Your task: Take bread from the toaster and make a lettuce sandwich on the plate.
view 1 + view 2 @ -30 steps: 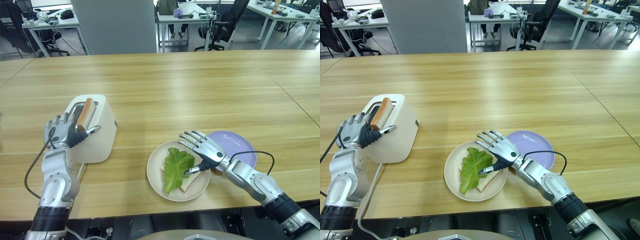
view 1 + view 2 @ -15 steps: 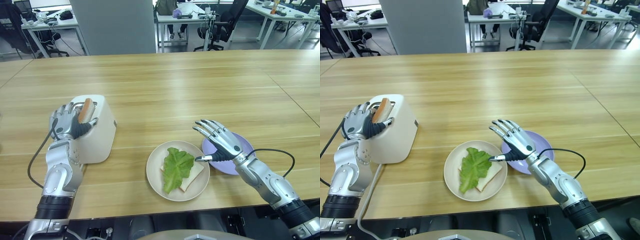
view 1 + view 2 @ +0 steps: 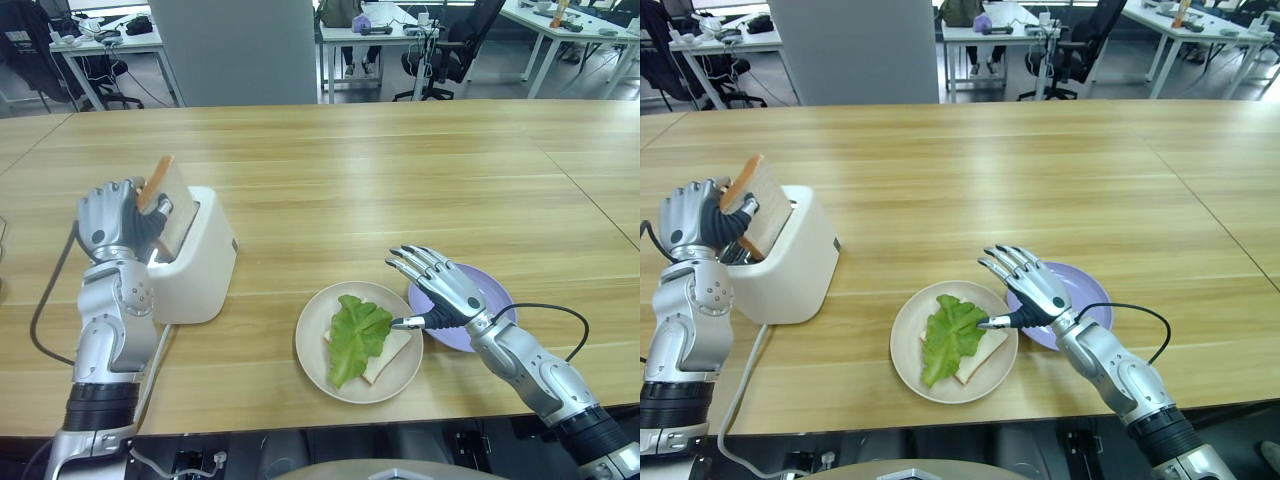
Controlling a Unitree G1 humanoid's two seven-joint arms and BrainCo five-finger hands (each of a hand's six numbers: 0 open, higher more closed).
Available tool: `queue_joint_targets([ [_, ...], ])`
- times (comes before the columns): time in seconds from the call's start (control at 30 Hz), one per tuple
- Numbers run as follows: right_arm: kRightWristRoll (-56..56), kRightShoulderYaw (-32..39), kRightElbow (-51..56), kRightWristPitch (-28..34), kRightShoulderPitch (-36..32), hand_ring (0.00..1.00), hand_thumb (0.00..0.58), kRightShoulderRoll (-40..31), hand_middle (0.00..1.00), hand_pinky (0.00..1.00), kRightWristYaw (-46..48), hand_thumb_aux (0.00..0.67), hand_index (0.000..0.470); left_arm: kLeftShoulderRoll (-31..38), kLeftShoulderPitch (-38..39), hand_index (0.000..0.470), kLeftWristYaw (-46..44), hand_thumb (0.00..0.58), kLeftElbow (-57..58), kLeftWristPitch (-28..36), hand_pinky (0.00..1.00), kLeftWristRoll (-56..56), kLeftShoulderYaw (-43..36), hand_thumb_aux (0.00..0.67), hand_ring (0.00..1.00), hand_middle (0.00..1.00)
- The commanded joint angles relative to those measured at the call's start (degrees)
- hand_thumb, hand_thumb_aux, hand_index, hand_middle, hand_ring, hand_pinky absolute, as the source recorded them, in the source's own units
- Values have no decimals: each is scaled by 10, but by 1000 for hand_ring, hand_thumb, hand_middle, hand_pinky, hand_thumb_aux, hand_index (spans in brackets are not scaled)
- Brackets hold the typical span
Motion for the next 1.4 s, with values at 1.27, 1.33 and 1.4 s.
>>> queue_joint_targets([
  [1.27, -52, -3, -97, -179, 188, 0, 0, -78, 0, 0, 85, 0, 0, -241, 156, 460, -220, 580, 42, -99, 1000, -299, -303, 670, 1000, 1000],
  [1.33, -59, 3, -92, -171, 185, 0, 0, -72, 0, 0, 88, 0, 0, -245, 147, 460, -204, 580, 66, -118, 1000, -285, -309, 670, 1000, 1000],
  [1.4, -65, 6, -87, -164, 181, 0, 0, -66, 0, 0, 88, 0, 0, -247, 140, 460, -189, 580, 85, -134, 1000, -271, -314, 670, 1000, 1000],
])
